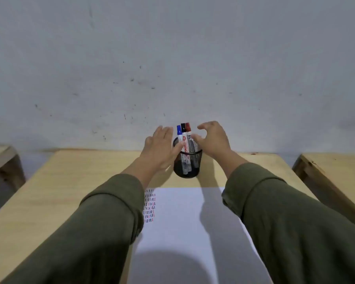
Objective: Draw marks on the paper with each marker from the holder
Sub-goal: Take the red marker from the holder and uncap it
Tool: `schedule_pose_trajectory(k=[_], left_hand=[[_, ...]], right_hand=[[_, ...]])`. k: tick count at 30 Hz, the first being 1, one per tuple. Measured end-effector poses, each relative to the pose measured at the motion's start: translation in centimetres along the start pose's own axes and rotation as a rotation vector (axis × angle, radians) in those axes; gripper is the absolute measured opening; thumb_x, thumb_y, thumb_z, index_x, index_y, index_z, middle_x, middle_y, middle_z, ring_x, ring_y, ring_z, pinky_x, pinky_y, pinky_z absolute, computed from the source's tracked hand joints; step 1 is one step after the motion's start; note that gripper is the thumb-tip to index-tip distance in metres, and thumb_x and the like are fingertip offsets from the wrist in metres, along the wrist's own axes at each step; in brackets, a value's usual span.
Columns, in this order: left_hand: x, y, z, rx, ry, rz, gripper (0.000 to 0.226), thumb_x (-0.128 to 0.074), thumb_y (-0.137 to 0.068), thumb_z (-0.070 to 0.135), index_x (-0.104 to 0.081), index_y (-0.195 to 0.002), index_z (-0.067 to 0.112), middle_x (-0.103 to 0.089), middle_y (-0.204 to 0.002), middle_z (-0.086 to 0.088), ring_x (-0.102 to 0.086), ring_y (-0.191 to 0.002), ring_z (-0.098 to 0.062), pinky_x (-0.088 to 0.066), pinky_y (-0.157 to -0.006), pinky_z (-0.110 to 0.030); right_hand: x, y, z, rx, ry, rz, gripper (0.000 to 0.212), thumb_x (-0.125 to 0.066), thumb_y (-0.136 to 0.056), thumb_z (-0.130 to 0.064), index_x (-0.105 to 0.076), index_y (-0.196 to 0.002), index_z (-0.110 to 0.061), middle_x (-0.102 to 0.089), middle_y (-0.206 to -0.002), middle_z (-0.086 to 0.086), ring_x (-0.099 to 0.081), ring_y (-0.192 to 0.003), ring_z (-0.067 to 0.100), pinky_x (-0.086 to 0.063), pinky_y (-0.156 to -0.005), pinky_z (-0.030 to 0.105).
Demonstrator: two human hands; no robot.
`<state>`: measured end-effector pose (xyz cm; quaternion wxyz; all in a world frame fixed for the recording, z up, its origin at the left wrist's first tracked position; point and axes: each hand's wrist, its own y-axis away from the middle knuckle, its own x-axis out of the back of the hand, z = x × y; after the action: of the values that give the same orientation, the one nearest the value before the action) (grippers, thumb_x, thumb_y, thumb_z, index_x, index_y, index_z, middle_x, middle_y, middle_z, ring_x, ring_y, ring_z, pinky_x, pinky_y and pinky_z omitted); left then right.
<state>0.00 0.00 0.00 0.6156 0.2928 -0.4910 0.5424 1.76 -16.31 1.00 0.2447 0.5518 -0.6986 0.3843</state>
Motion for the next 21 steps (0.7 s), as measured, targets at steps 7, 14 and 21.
schedule_pose_trajectory(k=[7, 14, 21], left_hand=[[-1.6, -0.5, -0.7, -0.041, 0.021, -0.032, 0.063, -0.026, -0.097, 0.048, -0.019, -0.148, 0.012, -0.022, -0.157, -0.005, -0.006, -0.149, -0.020, -0.015, -0.116, -0.046], [-1.9, -1.0, -0.7, -0.039, 0.024, -0.032, 0.060, -0.026, -0.097, 0.047, -0.025, -0.147, 0.013, -0.029, -0.155, -0.005, -0.010, -0.148, -0.021, -0.016, -0.115, -0.047], [-1.2, -0.5, -0.3, -0.010, -0.012, -0.066, 0.064, -0.026, -0.096, 0.048, -0.021, -0.148, 0.011, -0.024, -0.157, -0.006, -0.006, -0.149, -0.021, -0.015, -0.116, -0.047]], right_hand=[[-0.7, -0.8, -0.1, -0.020, -0.119, -0.018, 0.035, -0.065, -0.085, -0.032, -0.067, -0.113, -0.010, -0.054, -0.129, 0.010, -0.055, -0.115, 0.022, -0.036, -0.081, 0.022], [-1.3, -1.4, -0.2, -0.067, -0.198, -0.045, 0.026, -0.063, -0.088, -0.029, -0.069, -0.105, -0.011, -0.066, -0.117, 0.011, -0.053, -0.085, 0.014, -0.035, -0.052, 0.015], [-0.3, -1.2, -1.0, -0.073, -0.263, 0.013, 0.027, -0.058, -0.090, -0.030, -0.066, -0.107, -0.010, -0.062, -0.123, 0.010, -0.056, -0.106, 0.020, -0.036, -0.074, 0.024]])
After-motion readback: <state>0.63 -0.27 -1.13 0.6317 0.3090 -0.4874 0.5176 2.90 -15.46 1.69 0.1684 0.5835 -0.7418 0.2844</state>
